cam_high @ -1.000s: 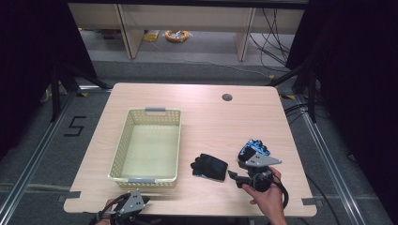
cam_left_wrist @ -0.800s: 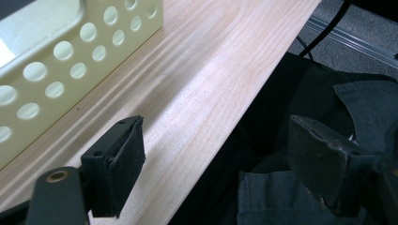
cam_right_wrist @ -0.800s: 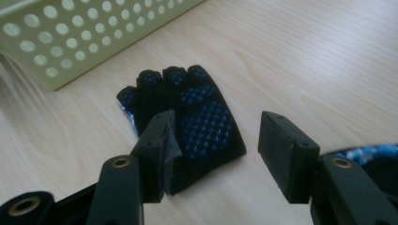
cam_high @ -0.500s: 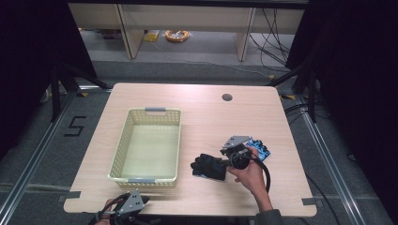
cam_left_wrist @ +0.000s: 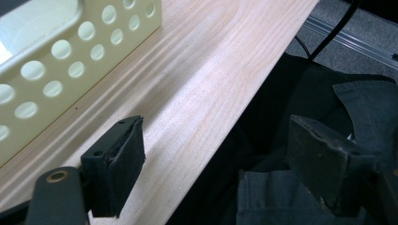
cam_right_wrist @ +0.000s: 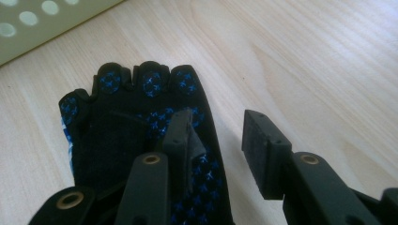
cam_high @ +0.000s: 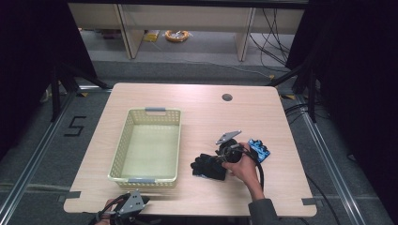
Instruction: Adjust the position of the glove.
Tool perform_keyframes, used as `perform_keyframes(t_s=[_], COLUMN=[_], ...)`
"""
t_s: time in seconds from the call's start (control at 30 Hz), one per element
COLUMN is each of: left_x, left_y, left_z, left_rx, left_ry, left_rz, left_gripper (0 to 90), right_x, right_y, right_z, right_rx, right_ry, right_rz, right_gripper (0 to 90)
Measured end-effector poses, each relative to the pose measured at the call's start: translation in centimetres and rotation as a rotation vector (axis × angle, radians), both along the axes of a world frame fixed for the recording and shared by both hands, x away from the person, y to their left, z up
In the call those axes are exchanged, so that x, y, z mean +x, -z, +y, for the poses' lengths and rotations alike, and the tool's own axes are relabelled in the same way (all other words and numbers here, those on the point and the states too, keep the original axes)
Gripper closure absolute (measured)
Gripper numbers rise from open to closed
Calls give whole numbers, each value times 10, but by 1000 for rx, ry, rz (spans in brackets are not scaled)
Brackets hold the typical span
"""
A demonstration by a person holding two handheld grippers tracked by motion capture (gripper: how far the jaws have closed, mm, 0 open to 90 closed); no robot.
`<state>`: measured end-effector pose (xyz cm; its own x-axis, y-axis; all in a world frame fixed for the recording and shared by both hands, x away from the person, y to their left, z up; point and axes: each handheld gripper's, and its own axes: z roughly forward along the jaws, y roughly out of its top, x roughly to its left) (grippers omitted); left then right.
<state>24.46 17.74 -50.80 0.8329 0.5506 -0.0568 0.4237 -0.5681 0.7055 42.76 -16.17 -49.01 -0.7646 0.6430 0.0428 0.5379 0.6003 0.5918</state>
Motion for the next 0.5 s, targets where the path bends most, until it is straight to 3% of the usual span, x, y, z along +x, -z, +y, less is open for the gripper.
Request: perform_keyframes(t_s=[0.07, 0.13, 0.2, 0.23, 0.27, 0.33, 0.37, 0.5], left_x=[-1, 0, -1, 0, -1, -1, -1, -1], left_y=[1, 0, 1, 1, 1, 2, 2, 2], left_z=[-1, 0, 0, 0, -1, -2, -2, -1], left_rx=[-6, 2, -8, -5, -21, -24, -28, -16], left_ry=[-11, 7, -13, -1, -10, -25, -23, -12], left_rz=[13, -1, 14, 2, 5, 18, 18, 26], left_gripper=[194, 193, 193, 194, 194, 194, 194, 195], right_x=[4, 6, 7, 7, 6, 6, 6, 6], right_y=[4, 3, 5, 6, 7, 8, 7, 11], right_z=[2, 0, -1, -2, -2, -2, -3, -5], right_rx=[1, -4, 17, 27, 37, 32, 49, 94], right_ry=[-15, -33, -21, -24, 2, 16, -12, 4], right_rz=[-2, 9, 39, 43, 63, 62, 87, 90], right_gripper=[633, 635, 650, 662, 668, 677, 736, 778])
